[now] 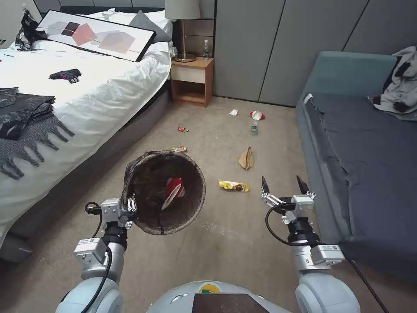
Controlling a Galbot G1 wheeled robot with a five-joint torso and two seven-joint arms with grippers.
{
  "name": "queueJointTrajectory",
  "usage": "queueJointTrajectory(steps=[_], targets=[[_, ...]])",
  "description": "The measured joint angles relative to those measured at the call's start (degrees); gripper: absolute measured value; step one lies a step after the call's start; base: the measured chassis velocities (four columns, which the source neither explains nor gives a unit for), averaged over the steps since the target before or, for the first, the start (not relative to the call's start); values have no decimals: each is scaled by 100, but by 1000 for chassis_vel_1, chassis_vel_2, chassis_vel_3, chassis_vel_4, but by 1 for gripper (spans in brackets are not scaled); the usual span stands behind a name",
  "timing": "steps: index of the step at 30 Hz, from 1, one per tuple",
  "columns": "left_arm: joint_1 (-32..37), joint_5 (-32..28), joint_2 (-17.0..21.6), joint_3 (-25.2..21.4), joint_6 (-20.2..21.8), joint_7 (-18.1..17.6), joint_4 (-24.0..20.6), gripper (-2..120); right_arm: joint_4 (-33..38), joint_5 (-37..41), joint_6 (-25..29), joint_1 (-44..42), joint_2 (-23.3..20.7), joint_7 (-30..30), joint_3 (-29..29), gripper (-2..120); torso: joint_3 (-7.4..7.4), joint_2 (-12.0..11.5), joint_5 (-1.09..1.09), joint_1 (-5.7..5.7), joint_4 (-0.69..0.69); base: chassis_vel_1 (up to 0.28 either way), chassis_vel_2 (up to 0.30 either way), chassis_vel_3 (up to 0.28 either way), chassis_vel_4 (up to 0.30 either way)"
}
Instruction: Pick up the trash bin, then pick up the garbage from the floor and place it into the trash bin.
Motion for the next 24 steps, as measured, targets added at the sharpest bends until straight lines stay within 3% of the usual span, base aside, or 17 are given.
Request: queueJointTrajectory(steps=[24], targets=[[2,-5,6,4,0,11,0,3,0,-16,-6,2,-4,-7,-36,100,0,0,0,0,0,-98,99,96,-95]])
